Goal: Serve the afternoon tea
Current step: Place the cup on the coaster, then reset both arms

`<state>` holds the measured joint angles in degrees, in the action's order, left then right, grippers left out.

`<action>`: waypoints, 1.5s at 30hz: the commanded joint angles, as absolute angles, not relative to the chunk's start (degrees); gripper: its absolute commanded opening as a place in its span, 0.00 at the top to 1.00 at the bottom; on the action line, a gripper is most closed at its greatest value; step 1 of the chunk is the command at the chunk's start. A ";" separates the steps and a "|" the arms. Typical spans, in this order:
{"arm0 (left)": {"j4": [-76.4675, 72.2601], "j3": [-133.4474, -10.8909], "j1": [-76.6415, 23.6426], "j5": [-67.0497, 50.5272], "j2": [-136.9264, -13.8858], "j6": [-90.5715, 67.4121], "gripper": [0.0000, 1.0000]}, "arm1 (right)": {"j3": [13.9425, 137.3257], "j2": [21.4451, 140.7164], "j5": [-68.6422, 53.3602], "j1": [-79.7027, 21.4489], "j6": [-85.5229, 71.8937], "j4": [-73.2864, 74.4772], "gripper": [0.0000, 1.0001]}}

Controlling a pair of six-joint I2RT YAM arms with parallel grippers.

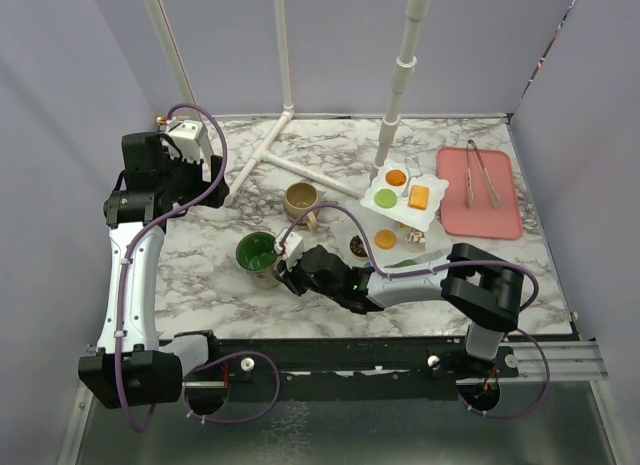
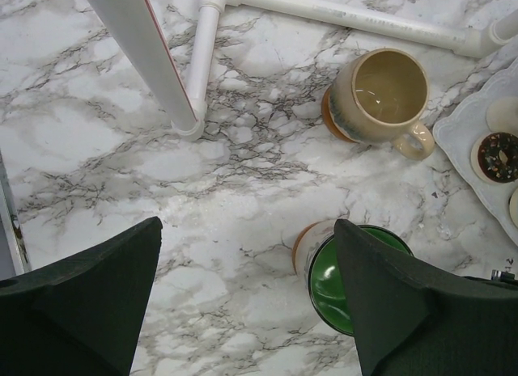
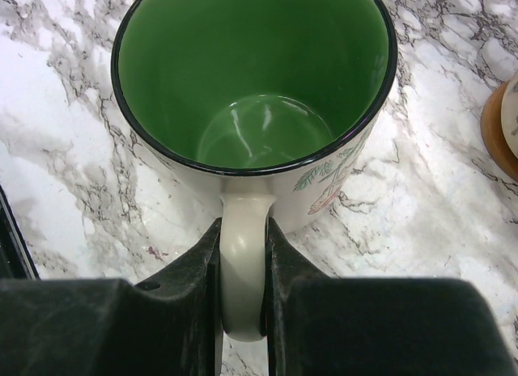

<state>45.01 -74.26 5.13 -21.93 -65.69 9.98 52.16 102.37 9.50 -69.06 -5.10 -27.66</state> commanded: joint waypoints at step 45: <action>42.72 -79.01 7.40 -21.05 -67.43 12.24 0.01 | 78.52 76.24 18.42 -54.92 0.32 -2.78 0.01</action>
